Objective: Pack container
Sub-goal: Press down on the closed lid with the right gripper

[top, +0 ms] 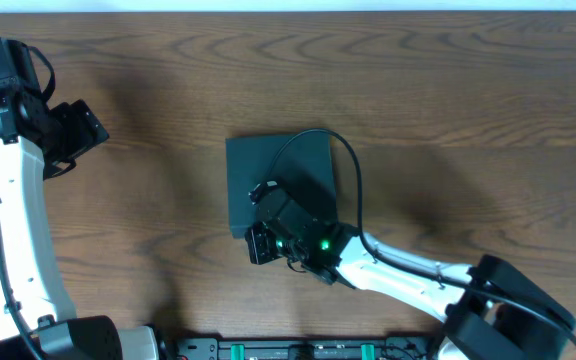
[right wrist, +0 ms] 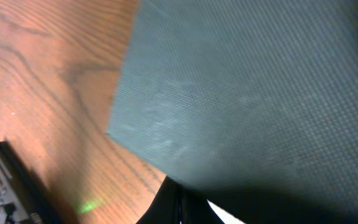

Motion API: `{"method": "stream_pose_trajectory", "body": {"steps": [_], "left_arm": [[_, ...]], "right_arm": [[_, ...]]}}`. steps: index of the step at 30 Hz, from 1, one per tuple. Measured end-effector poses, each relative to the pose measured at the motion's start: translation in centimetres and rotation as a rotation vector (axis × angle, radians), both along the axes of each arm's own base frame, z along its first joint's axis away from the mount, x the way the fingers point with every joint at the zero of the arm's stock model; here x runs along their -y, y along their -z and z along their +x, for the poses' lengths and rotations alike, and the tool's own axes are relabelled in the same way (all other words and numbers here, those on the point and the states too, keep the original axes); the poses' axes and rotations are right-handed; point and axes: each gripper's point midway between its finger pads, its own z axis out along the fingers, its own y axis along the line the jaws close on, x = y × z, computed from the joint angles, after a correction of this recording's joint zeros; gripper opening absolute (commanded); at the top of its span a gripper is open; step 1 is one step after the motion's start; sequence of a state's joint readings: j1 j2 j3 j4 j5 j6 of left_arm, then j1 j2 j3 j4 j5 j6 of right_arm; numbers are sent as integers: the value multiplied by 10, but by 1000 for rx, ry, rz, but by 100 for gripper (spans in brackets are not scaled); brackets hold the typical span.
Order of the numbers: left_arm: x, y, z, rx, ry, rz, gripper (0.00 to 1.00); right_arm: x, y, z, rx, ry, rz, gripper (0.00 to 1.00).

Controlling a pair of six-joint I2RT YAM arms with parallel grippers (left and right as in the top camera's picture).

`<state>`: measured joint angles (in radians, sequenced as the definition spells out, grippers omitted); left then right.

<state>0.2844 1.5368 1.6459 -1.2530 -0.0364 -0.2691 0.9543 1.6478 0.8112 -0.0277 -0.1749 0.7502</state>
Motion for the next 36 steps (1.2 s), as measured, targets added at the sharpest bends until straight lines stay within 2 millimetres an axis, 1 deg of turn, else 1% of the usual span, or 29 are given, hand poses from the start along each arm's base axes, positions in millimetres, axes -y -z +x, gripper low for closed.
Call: {"method": "stream_pose_trajectory", "body": {"steps": [3, 8, 15, 22, 28, 33, 36], "left_arm": [[0, 0, 0, 0, 0, 0, 95], [0, 0, 0, 0, 0, 0, 95], [0, 0, 0, 0, 0, 0, 95], [0, 0, 0, 0, 0, 0, 95], [0, 0, 0, 0, 0, 0, 95], [0, 0, 0, 0, 0, 0, 95], [0, 0, 0, 0, 0, 0, 95]], "right_arm": [[1, 2, 11, 1, 25, -5, 1], [11, 3, 41, 49, 109, -14, 1], [21, -1, 62, 91, 176, -17, 2], [42, -3, 89, 145, 258, -50, 1], [53, -3, 99, 162, 286, -71, 1], [70, 7, 100, 158, 307, -151, 1], [77, 9, 102, 171, 325, -182, 1]]}}
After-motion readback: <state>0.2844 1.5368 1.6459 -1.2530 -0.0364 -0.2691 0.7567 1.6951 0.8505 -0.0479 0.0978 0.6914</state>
